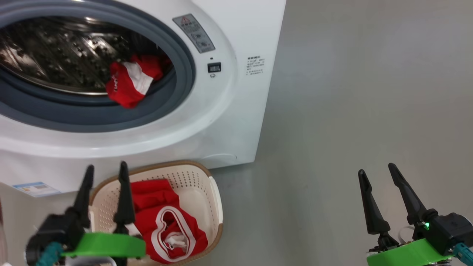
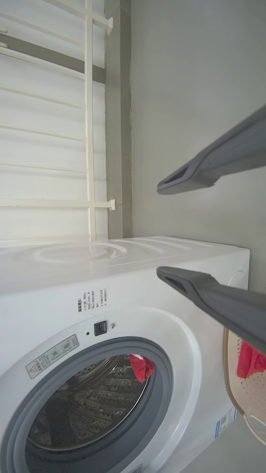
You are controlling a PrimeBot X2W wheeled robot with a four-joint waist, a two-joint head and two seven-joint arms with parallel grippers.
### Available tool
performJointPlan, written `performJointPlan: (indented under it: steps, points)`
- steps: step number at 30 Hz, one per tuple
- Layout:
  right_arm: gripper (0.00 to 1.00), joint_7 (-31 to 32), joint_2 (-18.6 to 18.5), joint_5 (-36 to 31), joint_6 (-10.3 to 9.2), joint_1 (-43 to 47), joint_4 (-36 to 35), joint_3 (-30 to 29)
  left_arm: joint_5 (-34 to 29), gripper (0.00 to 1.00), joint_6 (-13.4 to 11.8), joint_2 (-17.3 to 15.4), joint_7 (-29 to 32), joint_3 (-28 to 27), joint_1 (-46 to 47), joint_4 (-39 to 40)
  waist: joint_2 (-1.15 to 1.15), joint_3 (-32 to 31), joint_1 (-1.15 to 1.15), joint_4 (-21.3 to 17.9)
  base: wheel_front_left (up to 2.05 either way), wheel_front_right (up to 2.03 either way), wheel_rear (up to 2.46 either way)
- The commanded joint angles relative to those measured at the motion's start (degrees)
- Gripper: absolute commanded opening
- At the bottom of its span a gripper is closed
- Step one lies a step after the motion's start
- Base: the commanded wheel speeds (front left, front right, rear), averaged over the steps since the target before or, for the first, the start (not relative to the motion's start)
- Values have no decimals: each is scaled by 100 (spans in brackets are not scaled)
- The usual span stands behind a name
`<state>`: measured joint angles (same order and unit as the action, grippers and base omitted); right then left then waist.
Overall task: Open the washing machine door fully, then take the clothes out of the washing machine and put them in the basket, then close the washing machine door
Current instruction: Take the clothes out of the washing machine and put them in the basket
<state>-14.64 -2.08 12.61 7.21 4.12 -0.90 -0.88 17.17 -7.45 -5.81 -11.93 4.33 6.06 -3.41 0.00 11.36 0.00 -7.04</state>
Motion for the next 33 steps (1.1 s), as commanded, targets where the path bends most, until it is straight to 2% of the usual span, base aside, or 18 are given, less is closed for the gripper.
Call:
performJointPlan:
  steps: [1, 10, 20, 33]
  points:
    - [100, -36, -79, 62, 28, -213, -145, 163, 89, 100, 47, -160, -1, -267, 341, 41, 0, 316, 0, -86, 0, 0, 0]
    - [100, -36, -79, 214, 28, -500, -142, 261, 181, 100, 158, -412, 120, -369, 1391, -424, 0, 830, 0, -193, 0, 0, 0]
    - [100, -36, -79, 391, 28, -757, -46, 405, 108, 100, 145, -699, 43, -456, 2511, -1288, 0, 1120, 0, -433, 0, 0, 0]
    - [100, -36, -79, 376, 28, -886, -16, 521, 345, 100, 419, -1012, 160, -535, 3832, -2649, 0, 1480, 0, -621, 0, 0, 0]
